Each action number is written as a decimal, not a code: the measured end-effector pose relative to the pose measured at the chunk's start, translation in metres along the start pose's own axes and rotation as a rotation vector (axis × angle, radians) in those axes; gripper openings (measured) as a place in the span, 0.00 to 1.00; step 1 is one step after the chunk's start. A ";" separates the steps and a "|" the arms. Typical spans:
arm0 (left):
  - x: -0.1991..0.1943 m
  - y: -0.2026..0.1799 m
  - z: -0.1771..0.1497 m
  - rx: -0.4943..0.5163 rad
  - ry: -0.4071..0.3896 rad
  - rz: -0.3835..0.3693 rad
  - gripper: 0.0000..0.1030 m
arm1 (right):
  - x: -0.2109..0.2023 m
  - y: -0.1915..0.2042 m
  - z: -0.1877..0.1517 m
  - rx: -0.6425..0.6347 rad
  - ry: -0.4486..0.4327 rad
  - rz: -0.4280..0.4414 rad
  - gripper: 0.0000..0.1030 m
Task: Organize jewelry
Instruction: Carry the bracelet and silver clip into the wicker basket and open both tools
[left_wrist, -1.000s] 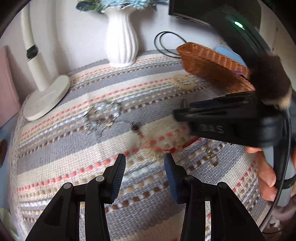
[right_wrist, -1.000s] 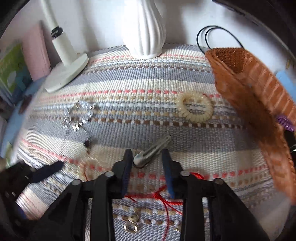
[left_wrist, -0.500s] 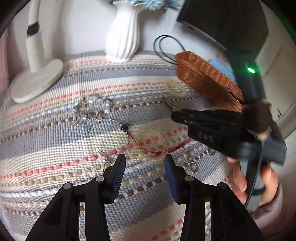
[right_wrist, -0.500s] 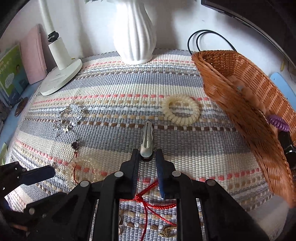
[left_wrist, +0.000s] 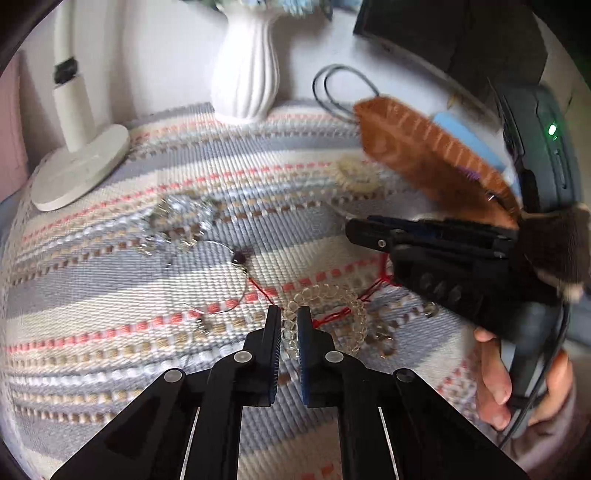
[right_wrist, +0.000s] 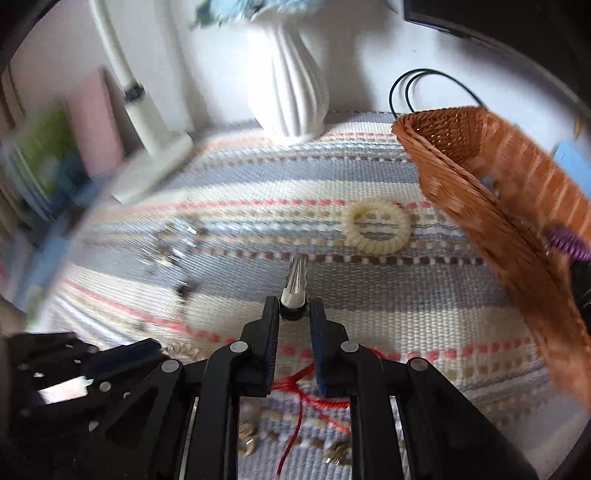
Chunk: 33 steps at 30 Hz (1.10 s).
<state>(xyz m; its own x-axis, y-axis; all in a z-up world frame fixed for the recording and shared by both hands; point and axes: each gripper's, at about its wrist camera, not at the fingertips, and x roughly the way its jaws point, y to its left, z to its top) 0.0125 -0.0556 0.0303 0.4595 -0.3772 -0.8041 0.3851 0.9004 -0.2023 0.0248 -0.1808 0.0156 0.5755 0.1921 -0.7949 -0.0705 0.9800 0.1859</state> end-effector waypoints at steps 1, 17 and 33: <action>-0.010 0.001 0.000 -0.005 -0.018 -0.014 0.08 | -0.007 -0.004 0.001 0.019 -0.007 0.042 0.17; -0.072 -0.094 0.085 0.178 -0.248 -0.109 0.09 | -0.149 -0.114 0.013 0.212 -0.246 0.095 0.18; 0.061 -0.192 0.146 0.251 -0.118 -0.141 0.09 | -0.121 -0.268 0.001 0.444 -0.291 -0.132 0.18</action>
<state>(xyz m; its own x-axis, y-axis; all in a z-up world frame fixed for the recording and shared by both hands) 0.0835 -0.2828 0.1014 0.4720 -0.5303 -0.7043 0.6301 0.7617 -0.1512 -0.0251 -0.4665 0.0627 0.7621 -0.0149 -0.6472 0.3324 0.8670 0.3713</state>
